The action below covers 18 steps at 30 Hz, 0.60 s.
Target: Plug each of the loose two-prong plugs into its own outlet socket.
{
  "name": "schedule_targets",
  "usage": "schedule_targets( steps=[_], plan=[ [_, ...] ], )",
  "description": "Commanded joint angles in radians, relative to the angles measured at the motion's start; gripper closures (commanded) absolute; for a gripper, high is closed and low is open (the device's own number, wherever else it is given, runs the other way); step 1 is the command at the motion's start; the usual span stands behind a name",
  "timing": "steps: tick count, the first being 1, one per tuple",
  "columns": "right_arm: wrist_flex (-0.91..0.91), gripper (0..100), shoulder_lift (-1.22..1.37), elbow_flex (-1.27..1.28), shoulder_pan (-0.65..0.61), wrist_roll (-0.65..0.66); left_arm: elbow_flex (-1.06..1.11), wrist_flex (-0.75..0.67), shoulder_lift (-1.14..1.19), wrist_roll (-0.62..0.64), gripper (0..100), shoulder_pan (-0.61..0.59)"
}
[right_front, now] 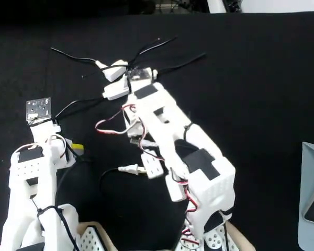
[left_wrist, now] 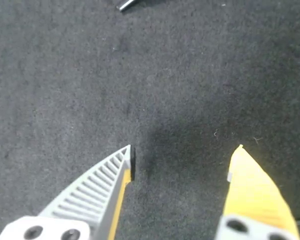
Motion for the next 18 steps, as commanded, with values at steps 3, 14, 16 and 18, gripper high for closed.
schedule_targets(
  steps=[3, 14, 16, 18],
  plan=[
    [0.144, 98.6, -0.019, -0.22, 0.015, 0.063, -0.007, -0.017, -0.023, 0.0, 69, -0.008],
    [0.393, 98.6, -0.019, -0.499, 0.035, 0.296, -0.007, -0.018, -0.023, 0.0, 69, -0.008],
    [0.399, 98.6, -0.019, -0.527, 0.057, 0.358, -0.007, -0.018, -0.021, 0.0, 69, -0.008],
    [0.4, 98.6, -0.019, -0.552, 0.08, 0.407, -0.007, -0.018, -0.021, 0.0, 69, -0.008]
  ],
)
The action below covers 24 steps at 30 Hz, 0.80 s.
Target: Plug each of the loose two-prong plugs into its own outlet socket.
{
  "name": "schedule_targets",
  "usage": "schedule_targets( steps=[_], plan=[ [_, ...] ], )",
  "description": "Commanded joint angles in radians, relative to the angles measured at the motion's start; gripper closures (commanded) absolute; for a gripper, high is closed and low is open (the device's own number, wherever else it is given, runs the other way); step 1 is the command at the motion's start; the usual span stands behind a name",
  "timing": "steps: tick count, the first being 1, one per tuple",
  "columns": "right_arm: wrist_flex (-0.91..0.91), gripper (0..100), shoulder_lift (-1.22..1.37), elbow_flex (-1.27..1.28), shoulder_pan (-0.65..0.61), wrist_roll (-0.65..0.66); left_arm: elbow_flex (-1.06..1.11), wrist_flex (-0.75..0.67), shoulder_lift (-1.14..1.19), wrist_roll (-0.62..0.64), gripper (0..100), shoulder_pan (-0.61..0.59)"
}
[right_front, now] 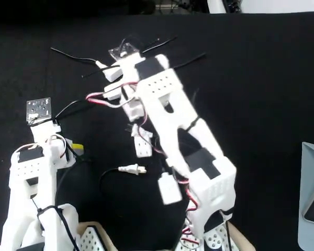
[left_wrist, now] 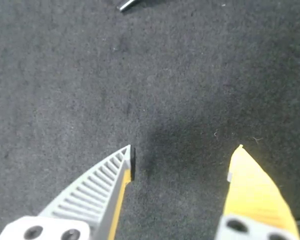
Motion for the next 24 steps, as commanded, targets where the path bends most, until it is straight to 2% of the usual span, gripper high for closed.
schedule_targets(
  steps=[1, 5, 8, 12, 17, 20, 24],
  plan=[
    [0.015, 98.6, -0.027, -0.09, 0.054, 0.077, -0.007, -0.018, -0.021, 0.0, 69, -0.008],
    [0.018, 98.6, -0.088, -0.076, 0.048, 0.112, -0.007, -0.021, -0.02, 0.0, 69, -0.008],
    [-0.018, 98.6, -0.113, -0.048, -0.003, 0.13, -0.007, -0.023, -0.021, 0.0, 69, -0.008],
    [-0.133, 98.6, -0.104, 0.041, -0.084, 0.157, -0.007, -0.017, -0.025, 0.0, 69, -0.015],
    [-0.292, 98.6, -0.101, 0.17, -0.178, 0.186, -0.018, -0.023, -0.025, 0.006, 69, -0.091],
    [-0.302, 98.6, -0.12, 0.194, -0.181, 0.178, -0.018, -0.023, -0.025, 0.008, 69, -0.102],
    [-0.242, 98.3, -0.143, 0.197, -0.118, 0.158, -0.018, -0.023, -0.025, 0.008, 69, -0.101]
  ],
)
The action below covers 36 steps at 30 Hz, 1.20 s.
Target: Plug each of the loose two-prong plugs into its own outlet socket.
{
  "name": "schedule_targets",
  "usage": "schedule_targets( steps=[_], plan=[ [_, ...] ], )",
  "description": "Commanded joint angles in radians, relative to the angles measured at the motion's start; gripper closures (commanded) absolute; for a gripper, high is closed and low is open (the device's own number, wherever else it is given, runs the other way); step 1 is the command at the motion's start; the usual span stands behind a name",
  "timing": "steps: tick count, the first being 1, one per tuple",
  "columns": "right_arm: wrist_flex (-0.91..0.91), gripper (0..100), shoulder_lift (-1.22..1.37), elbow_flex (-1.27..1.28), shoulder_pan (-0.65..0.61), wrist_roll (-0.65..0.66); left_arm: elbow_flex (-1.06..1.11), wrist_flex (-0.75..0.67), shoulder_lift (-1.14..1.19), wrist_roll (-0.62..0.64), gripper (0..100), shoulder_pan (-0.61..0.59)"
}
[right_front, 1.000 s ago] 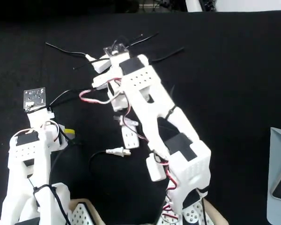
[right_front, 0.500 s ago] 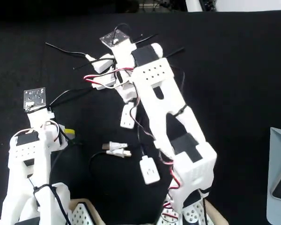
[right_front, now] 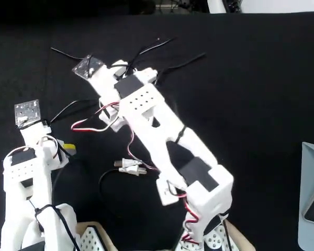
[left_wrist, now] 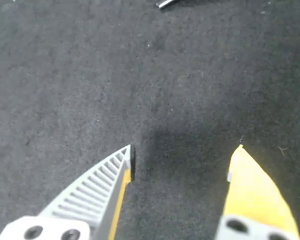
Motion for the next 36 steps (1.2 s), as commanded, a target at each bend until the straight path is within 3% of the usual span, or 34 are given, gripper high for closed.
schedule_targets(
  steps=[1, 8, 14, 20, 29, 36],
  plan=[
    [0.058, 98.2, -0.068, -0.005, 0.055, -0.051, -0.018, -0.023, -0.025, 0.008, 69, -0.01],
    [0.265, 89.4, -0.076, -0.004, 0.061, -0.186, -0.019, -0.025, -0.025, 0.008, 69, -0.01],
    [0.305, 94.8, -0.076, 0.053, 0.021, -0.183, -0.019, -0.025, -0.025, 0.008, 69, -0.013],
    [0.164, 95.2, -0.13, 0.248, -0.034, -0.183, -0.019, -0.025, -0.025, 0.008, 69, -0.013],
    [-0.091, 94.9, -0.427, 0.634, -0.092, -0.176, -0.019, -0.025, -0.025, 0.008, 69, -0.013],
    [-0.141, 85.8, -0.435, 0.762, -0.17, -0.097, -0.019, -0.025, -0.025, 0.008, 69, -0.015]
  ],
)
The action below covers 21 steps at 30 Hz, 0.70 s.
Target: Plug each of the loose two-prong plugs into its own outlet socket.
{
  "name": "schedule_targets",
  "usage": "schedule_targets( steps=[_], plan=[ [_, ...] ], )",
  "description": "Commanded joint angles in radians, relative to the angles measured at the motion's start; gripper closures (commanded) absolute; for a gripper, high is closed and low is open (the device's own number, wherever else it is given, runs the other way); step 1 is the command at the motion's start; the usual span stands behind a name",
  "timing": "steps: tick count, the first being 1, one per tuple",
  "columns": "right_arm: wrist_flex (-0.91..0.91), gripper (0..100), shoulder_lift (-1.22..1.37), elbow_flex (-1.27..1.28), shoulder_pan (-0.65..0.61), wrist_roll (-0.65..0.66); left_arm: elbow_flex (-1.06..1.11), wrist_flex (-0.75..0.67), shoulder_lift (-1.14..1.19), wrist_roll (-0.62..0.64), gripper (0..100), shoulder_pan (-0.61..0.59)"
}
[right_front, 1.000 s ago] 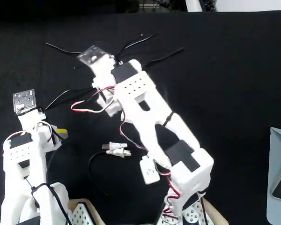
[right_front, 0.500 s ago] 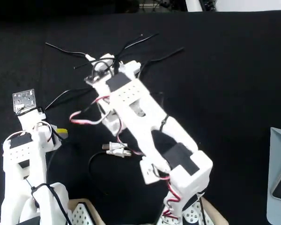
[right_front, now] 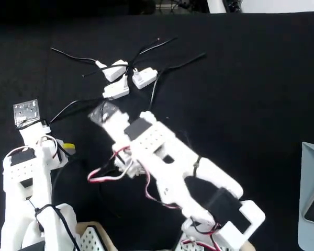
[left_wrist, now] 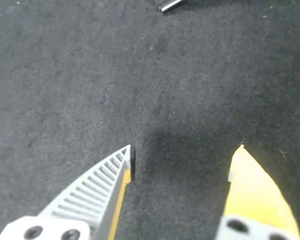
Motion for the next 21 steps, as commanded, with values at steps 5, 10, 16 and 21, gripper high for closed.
schedule_targets(
  steps=[5, 10, 16, 21],
  plan=[
    [-0.048, 86.1, -0.048, 0.015, -0.061, 0.068, -0.019, -0.015, -0.025, 0.008, 69, -0.005],
    [-0.054, 86.1, -0.047, 0.018, -0.061, 0.137, -0.019, -0.015, -0.025, 0.008, 69, -0.005],
    [-0.058, 86.1, 0.022, 0.01, -0.061, 0.172, -0.019, -0.015, -0.025, 0.008, 69, -0.004],
    [-0.084, 86.4, 0.143, -0.019, -0.058, 0.172, -0.019, -0.015, -0.025, 0.008, 69, -0.002]
  ],
)
